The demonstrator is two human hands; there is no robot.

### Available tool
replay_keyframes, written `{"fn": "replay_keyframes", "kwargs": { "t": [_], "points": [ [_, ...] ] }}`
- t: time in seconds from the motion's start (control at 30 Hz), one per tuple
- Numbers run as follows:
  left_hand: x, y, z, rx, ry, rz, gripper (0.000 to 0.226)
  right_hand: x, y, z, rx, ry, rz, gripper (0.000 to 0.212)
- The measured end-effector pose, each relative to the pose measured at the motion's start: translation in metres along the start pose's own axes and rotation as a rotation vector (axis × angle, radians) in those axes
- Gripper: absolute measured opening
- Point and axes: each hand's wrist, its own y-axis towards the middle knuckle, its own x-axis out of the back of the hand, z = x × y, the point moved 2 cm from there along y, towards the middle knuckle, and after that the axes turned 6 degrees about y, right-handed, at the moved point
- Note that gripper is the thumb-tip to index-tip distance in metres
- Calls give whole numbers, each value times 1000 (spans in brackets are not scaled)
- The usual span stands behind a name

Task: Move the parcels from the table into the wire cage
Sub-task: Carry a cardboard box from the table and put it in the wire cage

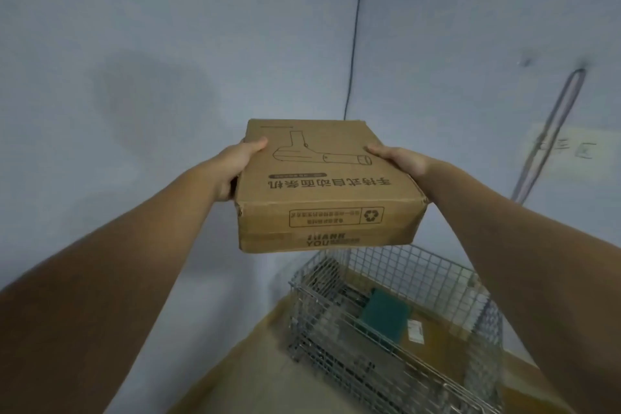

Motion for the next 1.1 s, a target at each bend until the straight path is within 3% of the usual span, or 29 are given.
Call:
{"fn": "replay_keyframes", "kwargs": {
  "t": [0.23,0.5,0.67,0.8,0.93,1.1],
  "points": [
    [-142,139,-22,9,117,244,48,141,36,-34,-68,89,-243,57],
    [-262,294,-20,25,200,495,46,242,102,-83,-156,229,-436,62],
    [-334,371,3,74,267,559,50,295,146,-126,-199,322,-504,62],
    [-393,430,44,101,280,581,50,340,194,-185,-220,386,-563,64],
    [-451,485,112,139,299,591,49,377,246,-270,-289,450,-653,94],
    [-515,541,230,247,323,612,83,396,288,-390,-405,571,-770,66]
  ]
}}
